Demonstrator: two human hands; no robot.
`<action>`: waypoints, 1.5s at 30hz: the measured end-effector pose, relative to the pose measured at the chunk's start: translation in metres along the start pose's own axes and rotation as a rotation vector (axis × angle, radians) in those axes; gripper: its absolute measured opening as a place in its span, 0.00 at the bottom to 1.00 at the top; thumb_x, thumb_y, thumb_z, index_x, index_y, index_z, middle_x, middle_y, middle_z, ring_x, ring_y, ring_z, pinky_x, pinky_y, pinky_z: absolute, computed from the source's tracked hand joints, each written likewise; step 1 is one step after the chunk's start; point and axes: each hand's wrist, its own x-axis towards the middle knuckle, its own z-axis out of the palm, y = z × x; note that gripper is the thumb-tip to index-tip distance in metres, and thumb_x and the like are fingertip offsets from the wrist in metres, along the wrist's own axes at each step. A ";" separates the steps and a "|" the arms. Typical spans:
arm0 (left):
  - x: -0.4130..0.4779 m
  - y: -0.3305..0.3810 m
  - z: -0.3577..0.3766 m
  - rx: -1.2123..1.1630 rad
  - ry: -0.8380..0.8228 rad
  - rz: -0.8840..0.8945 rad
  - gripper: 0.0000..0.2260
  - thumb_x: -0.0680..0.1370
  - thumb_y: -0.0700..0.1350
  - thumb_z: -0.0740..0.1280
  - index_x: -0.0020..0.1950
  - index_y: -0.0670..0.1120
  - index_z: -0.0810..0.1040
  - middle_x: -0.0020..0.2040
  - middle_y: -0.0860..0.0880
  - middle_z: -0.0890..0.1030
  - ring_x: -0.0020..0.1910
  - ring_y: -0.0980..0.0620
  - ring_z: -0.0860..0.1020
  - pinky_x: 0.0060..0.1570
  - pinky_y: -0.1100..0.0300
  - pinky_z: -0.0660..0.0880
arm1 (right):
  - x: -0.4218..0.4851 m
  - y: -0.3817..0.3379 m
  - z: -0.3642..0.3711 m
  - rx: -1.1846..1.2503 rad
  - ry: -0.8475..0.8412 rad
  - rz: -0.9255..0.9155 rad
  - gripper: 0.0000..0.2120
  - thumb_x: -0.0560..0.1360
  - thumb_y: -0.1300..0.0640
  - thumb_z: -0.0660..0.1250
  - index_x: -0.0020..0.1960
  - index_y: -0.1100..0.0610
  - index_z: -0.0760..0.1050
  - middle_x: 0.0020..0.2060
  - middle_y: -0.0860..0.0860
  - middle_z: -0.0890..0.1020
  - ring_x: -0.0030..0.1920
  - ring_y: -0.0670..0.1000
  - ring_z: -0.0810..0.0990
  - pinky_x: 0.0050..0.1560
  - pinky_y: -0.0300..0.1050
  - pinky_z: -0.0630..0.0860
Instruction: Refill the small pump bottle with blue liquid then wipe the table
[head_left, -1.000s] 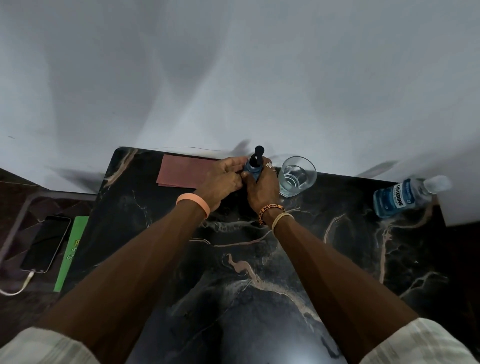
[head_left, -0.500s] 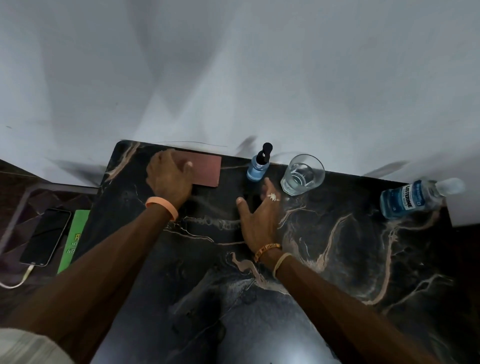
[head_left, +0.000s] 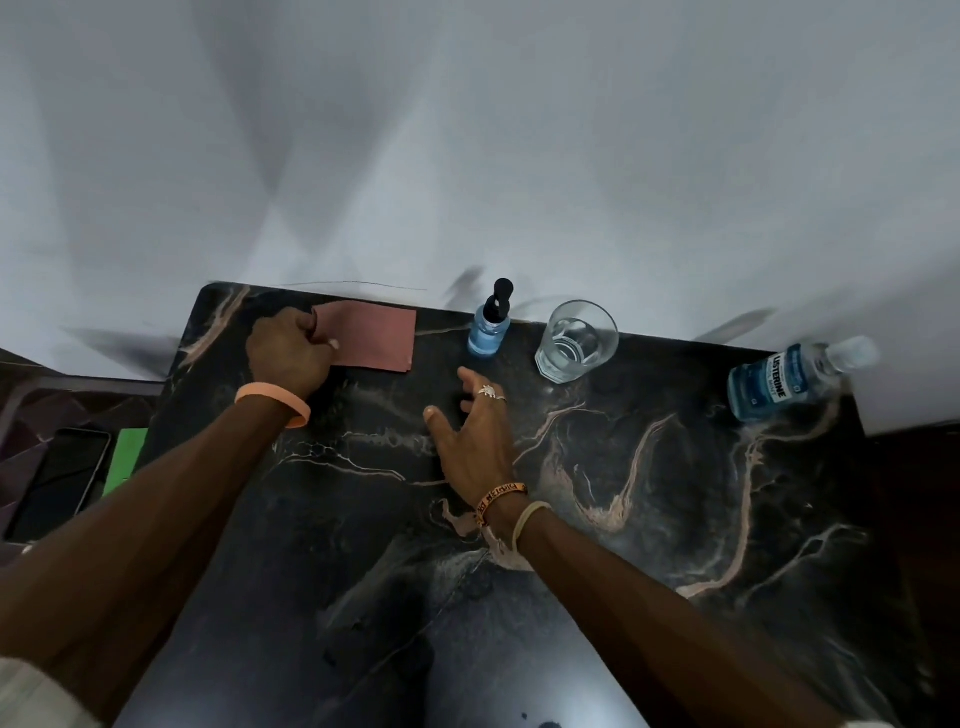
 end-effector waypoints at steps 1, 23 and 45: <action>-0.004 0.000 0.000 0.013 0.041 0.024 0.17 0.72 0.47 0.75 0.58 0.41 0.81 0.54 0.38 0.82 0.55 0.37 0.79 0.59 0.45 0.76 | 0.003 -0.002 -0.001 -0.014 -0.009 -0.002 0.27 0.76 0.55 0.69 0.73 0.55 0.65 0.68 0.53 0.68 0.66 0.52 0.72 0.67 0.53 0.71; -0.163 0.048 -0.041 -0.900 -0.368 0.168 0.14 0.76 0.41 0.70 0.60 0.45 0.74 0.56 0.48 0.81 0.53 0.55 0.82 0.46 0.59 0.81 | -0.035 -0.005 -0.069 0.384 -0.207 -0.007 0.47 0.66 0.50 0.80 0.78 0.52 0.58 0.70 0.52 0.71 0.68 0.49 0.73 0.64 0.47 0.76; -0.349 -0.014 0.070 0.266 -0.223 0.117 0.45 0.70 0.57 0.75 0.79 0.45 0.56 0.81 0.41 0.48 0.80 0.40 0.44 0.76 0.42 0.50 | -0.155 0.153 -0.154 -0.761 -0.276 -0.556 0.37 0.76 0.43 0.67 0.79 0.46 0.54 0.80 0.51 0.49 0.79 0.57 0.46 0.75 0.57 0.51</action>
